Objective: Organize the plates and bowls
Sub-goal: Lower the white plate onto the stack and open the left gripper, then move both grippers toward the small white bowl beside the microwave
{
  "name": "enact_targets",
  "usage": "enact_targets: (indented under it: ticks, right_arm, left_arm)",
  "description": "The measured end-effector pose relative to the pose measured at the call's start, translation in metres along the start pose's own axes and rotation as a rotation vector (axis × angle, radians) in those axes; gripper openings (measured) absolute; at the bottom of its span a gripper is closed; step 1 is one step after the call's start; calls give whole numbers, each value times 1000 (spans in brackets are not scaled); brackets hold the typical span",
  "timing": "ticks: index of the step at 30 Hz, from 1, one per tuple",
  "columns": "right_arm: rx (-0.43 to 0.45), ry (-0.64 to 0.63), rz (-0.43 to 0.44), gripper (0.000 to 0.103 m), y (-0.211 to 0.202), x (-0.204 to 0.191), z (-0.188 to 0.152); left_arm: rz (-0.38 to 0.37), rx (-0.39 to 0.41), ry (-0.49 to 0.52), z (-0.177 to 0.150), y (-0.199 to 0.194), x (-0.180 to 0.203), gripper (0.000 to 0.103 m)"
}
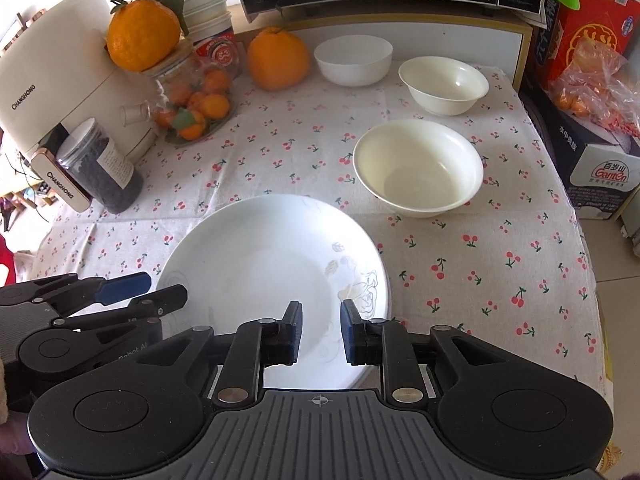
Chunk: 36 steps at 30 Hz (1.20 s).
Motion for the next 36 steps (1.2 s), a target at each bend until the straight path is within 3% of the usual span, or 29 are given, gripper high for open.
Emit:
enact_targets:
  ticks: [4, 7, 12, 24, 30, 36]
  right_arm:
    - [-3, 9, 1, 32, 0, 2, 0]
    - [-4, 13, 5, 34, 0, 3, 1]
    - [2, 20, 11, 52, -2, 4, 2]
    - [48, 24, 6, 80, -12, 15, 9]
    - [70, 28, -12, 86, -20, 24, 11]
    - [85, 69, -17, 92, -27, 35, 19]
  left_arm:
    - [-2, 1, -8, 1, -1, 0, 45]
    - [-7, 2, -18, 3, -2, 0, 50]
    - [-17, -1, -38, 6, -2, -1, 60]
    - [-26, 1, -79, 16, -6, 4, 95]
    - [-11, 1, -111, 19, -6, 5, 102]
    - [-4, -3, -156, 23, -9, 1, 102]
Point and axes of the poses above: each gripper's, at about its wrist camera, not at the fingertips, and y roughly the way its jaws point, x to its right, z to its top, the point moved 3 cm from there along y, roughly the way its jaws point, and after that the axes turned 2 degrees about x, right-handed, at the moved point
